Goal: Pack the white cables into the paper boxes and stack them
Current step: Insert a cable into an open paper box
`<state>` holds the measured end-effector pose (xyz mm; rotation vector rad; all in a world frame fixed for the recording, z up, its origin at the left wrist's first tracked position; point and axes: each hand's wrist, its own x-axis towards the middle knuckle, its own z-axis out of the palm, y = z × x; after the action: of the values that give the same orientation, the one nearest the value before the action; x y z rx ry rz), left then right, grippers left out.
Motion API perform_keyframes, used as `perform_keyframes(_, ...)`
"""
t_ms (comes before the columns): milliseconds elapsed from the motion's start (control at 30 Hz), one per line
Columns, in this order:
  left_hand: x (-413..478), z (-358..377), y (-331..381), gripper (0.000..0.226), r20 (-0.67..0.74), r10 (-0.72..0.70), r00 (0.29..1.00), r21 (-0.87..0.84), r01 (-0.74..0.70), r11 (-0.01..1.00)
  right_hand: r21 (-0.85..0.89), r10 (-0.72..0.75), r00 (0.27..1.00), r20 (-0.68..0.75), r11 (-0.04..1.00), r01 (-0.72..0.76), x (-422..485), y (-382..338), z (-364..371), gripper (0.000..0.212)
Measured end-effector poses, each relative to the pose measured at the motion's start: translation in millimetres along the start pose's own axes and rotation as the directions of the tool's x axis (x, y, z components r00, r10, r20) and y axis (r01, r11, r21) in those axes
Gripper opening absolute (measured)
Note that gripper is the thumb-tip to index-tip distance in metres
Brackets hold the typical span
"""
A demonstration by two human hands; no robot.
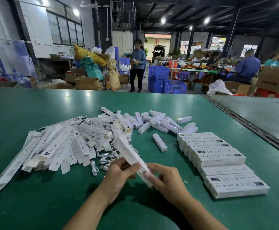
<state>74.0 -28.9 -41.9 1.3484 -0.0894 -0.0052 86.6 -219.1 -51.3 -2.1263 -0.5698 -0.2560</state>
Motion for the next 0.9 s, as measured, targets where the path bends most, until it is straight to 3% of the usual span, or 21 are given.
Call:
perform_keyframes(67, 2, 2, -2, 0.024, -0.099, -0.009, 0.995, -0.028, 0.007, 1.0, -0.012, 0.035, 0.994, -0.101, 0.999, -0.037, 7, 9, -1, 0.029)
perform_keyframes(167, 5, -3, -2, 0.026, -0.244, 0.012, 0.97, -0.095, -0.036, 0.995, -0.17, 0.136, 0.967, -0.215, 0.97, -0.174, 23, 30, -3, 0.023)
perform_keyframes(267, 7, -5, -1, 0.029, -0.375, 0.06, 0.925, -0.082, -0.098, 0.992, -0.364, 0.284, 0.952, -0.116, 0.88, -0.307, 39, 47, 1, 0.042)
perform_keyframes(367, 10, -6, -2, 0.032, -0.426, 0.071, 0.902, -0.091, -0.121, 0.988, -0.529, 0.349, 0.936, -0.051, 0.785, -0.321, 53, 56, 4, 0.057)
perform_keyframes(600, 14, -11, -3, 0.013, -0.463, 0.017, 0.886, -0.189, -0.118, 0.975, -0.645, 0.445, 0.895, 0.03, 0.692, -0.323, 74, 63, 3, 0.068)
perform_keyframes(733, 15, -9, 1, 0.015, -0.47, -0.007, 0.882, -0.239, -0.12, 0.963, -0.499, 0.406, 0.911, -0.073, 0.776, -0.386, 69, 57, -3, 0.058)
perform_keyframes(833, 15, -9, 4, 0.016, -0.485, -0.01, 0.874, -0.266, -0.137, 0.954, -0.135, 0.361, 0.908, -0.213, 0.91, -0.393, 60, 53, -12, 0.042)
perform_keyframes(900, 14, -8, 5, 0.012, -0.482, 0.001, 0.876, -0.271, -0.15, 0.951, 0.095, 0.368, 0.89, -0.268, 0.93, -0.355, 49, 50, -18, 0.029)
